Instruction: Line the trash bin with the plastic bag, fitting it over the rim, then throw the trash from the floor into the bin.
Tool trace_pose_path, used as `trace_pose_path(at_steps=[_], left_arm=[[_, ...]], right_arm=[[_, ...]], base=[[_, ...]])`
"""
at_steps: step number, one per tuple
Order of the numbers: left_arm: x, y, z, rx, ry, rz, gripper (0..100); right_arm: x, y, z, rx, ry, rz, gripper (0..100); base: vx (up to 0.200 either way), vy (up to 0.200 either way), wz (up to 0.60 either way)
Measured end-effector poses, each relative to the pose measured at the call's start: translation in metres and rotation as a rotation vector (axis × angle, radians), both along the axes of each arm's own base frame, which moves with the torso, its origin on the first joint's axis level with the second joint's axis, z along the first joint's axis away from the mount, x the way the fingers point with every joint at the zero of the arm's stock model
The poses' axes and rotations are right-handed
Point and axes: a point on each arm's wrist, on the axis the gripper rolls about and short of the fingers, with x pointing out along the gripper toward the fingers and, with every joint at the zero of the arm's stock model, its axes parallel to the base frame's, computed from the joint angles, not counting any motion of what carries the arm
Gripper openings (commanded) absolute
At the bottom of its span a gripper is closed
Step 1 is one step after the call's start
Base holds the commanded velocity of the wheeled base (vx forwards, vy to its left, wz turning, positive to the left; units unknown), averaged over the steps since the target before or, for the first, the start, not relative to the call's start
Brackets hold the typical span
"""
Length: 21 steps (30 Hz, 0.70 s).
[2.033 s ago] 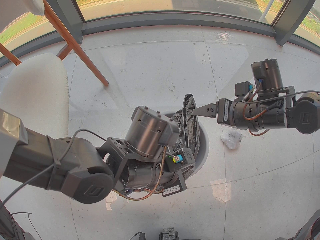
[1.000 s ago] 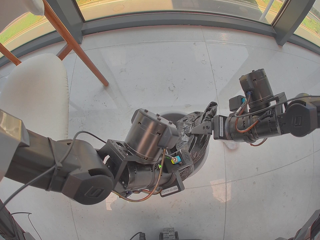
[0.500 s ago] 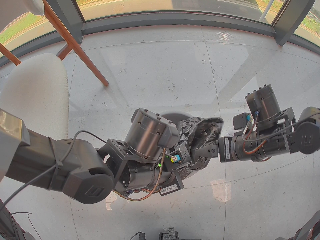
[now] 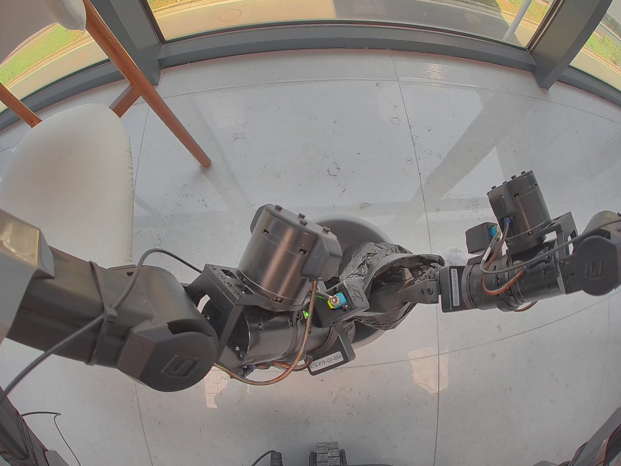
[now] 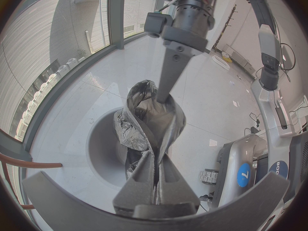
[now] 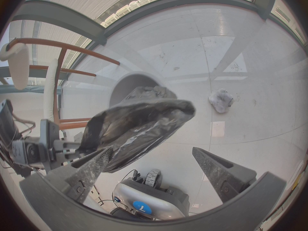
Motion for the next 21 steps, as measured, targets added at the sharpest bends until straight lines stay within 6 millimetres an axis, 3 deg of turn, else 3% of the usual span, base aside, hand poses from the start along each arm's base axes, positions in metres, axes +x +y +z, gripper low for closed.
trace_pose_path(at_steps=[11, 21], left_arm=[[-0.003, 0.000, 0.004, -0.022, 0.007, 0.016, 0], [-0.004, 0.002, 0.007, -0.033, 0.004, 0.028, 0]], right_arm=[[0.045, 0.001, -0.005, -0.010, -0.022, -0.081, 100], [0.056, 0.002, -0.021, -0.034, 0.016, -0.095, 100]], base=[[0.000, 0.000, 0.00], [0.000, 0.000, 0.00]])
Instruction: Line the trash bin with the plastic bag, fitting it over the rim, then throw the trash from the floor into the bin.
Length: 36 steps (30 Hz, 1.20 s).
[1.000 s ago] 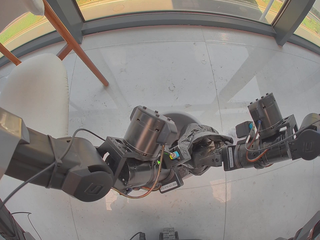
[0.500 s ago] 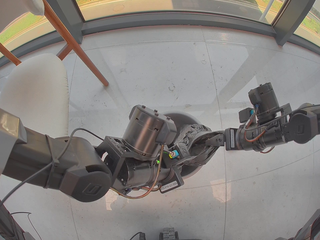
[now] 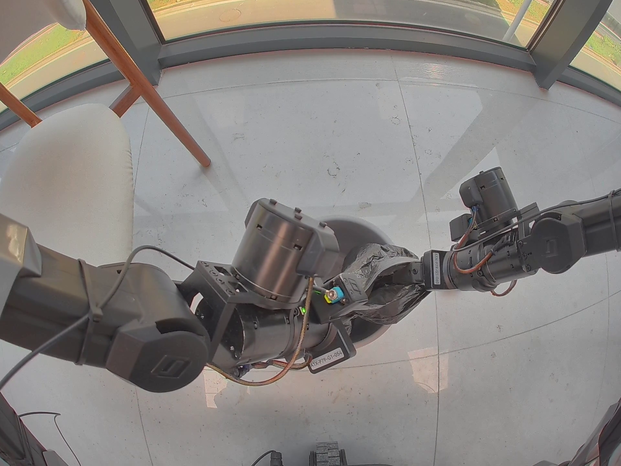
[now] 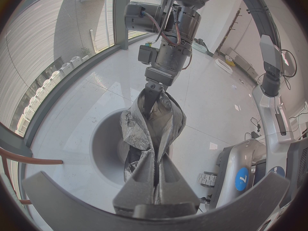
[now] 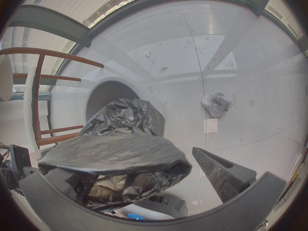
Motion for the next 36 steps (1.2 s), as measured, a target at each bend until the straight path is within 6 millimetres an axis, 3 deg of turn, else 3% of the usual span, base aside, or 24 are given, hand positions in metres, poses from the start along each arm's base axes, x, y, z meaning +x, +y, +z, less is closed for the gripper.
trace_pose_path(at_steps=[1, 2, 8, 20, 33, 34, 36], left_arm=[[0.000, 0.000, 0.000, 0.001, 0.001, 0.001, 0], [0.000, 0.000, 0.000, 0.000, 0.001, 0.002, 0], [0.001, 0.001, 0.000, -0.001, 0.001, 0.005, 0], [0.001, 0.011, -0.008, 0.021, 0.021, 0.050, 0], [-0.001, 0.013, -0.011, 0.018, 0.035, 0.090, 0], [-0.001, 0.013, -0.011, 0.020, 0.037, 0.090, 100], [-0.002, 0.014, -0.013, 0.025, 0.042, 0.087, 100]], right_arm=[[0.001, -0.001, 0.000, 0.000, -0.001, -0.004, 100], [0.002, -0.002, 0.000, 0.001, -0.002, -0.007, 0], [0.001, 0.000, 0.005, 0.009, -0.017, -0.003, 0], [-0.006, 0.027, 0.021, 0.038, -0.069, 0.076, 0], [-0.004, 0.030, 0.021, 0.038, -0.074, 0.081, 0], [-0.005, 0.029, 0.021, 0.037, -0.072, 0.080, 0], [-0.006, 0.028, 0.017, 0.031, -0.060, 0.078, 0]], base=[[0.000, 0.000, 0.00], [0.000, 0.000, 0.00], [0.000, 0.000, 0.00], [0.000, 0.000, 0.00], [0.000, 0.000, 0.00], [0.000, 0.000, 0.00], [0.000, 0.000, 0.00]])
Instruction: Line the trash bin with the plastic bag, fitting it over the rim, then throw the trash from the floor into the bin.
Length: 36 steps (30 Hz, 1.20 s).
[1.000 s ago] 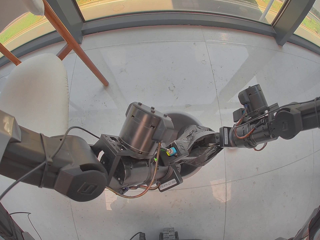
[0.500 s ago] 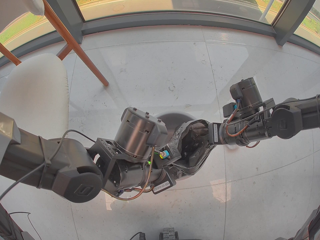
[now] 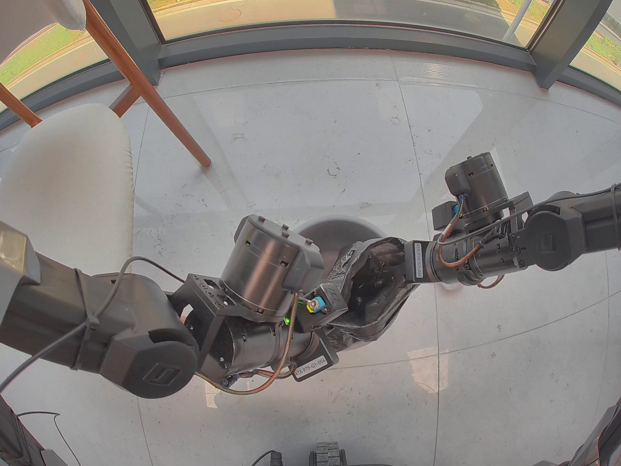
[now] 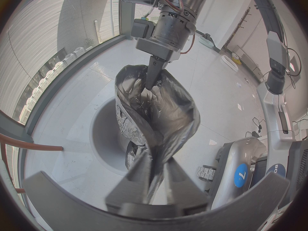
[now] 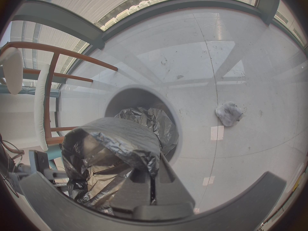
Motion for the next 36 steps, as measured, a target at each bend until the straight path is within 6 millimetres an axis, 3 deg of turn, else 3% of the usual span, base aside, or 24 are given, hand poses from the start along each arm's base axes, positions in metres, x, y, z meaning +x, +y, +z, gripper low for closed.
trace_pose_path(at_steps=[10, 22, 30, 36], left_arm=[[-0.004, 0.002, -0.007, -0.015, 0.045, 0.028, 100], [-0.001, 0.006, 0.001, -0.098, 0.068, 0.142, 100], [0.028, 0.019, 0.029, -0.190, 0.003, 0.232, 100], [0.042, 0.027, 0.030, -0.201, 0.000, 0.264, 100]], right_arm=[[-0.007, -0.007, -0.012, -0.059, 0.025, 0.023, 0], [-0.013, -0.011, -0.018, -0.096, 0.034, 0.038, 0], [-0.018, -0.013, -0.021, -0.117, 0.042, 0.055, 0], [-0.019, -0.013, -0.020, -0.118, 0.038, 0.058, 0]], base=[[0.000, 0.000, 0.00], [0.000, 0.000, 0.00], [0.000, 0.000, 0.00], [0.000, 0.000, 0.00]])
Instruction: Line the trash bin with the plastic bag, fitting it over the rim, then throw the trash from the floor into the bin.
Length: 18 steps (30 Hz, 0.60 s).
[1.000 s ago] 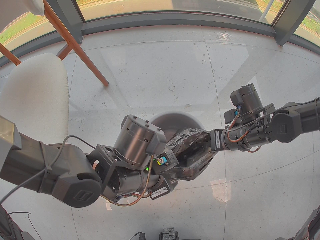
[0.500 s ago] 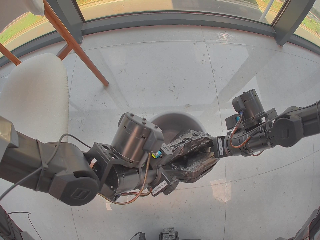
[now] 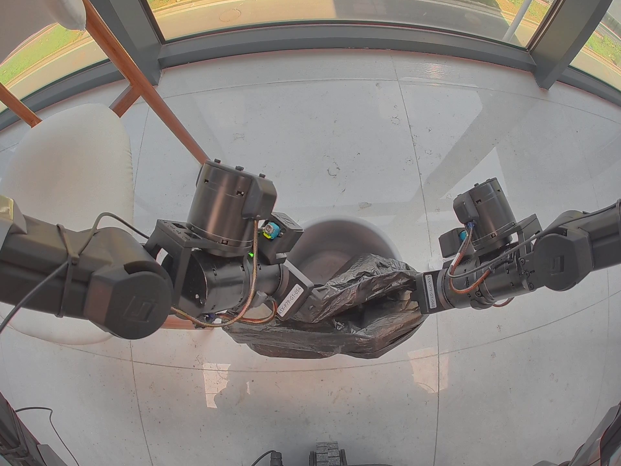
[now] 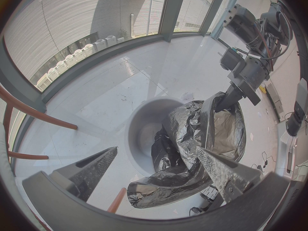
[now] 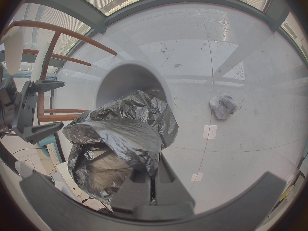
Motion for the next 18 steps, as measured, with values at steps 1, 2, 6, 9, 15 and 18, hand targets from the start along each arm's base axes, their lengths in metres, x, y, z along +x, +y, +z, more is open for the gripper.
trace_pose_path(at_steps=[1, 2, 6, 9, 15, 18], left_arm=[[0.001, 0.000, 0.000, -0.003, 0.004, -0.004, 100], [0.001, 0.000, -0.001, -0.009, 0.012, -0.017, 100], [-0.001, 0.000, -0.007, -0.015, 0.043, -0.057, 100], [-0.002, 0.002, -0.014, -0.004, 0.064, -0.066, 100], [-0.008, 0.002, -0.023, 0.013, 0.093, -0.082, 100], [-0.013, -0.002, -0.023, 0.010, 0.097, -0.100, 100]], right_arm=[[0.000, 0.000, 0.000, 0.000, 0.000, 0.001, 0], [0.000, 0.000, 0.000, 0.001, -0.001, 0.000, 0], [0.001, 0.000, 0.001, 0.007, -0.014, 0.000, 0], [0.004, 0.002, 0.003, 0.031, -0.058, -0.002, 0], [0.004, 0.000, -0.002, 0.039, -0.077, -0.007, 0], [0.004, -0.001, -0.003, 0.037, -0.072, -0.010, 0]], base=[[0.000, 0.000, 0.00], [0.000, 0.000, 0.00], [0.000, 0.000, 0.00], [0.000, 0.000, 0.00], [0.000, 0.000, 0.00], [0.000, 0.000, 0.00]])
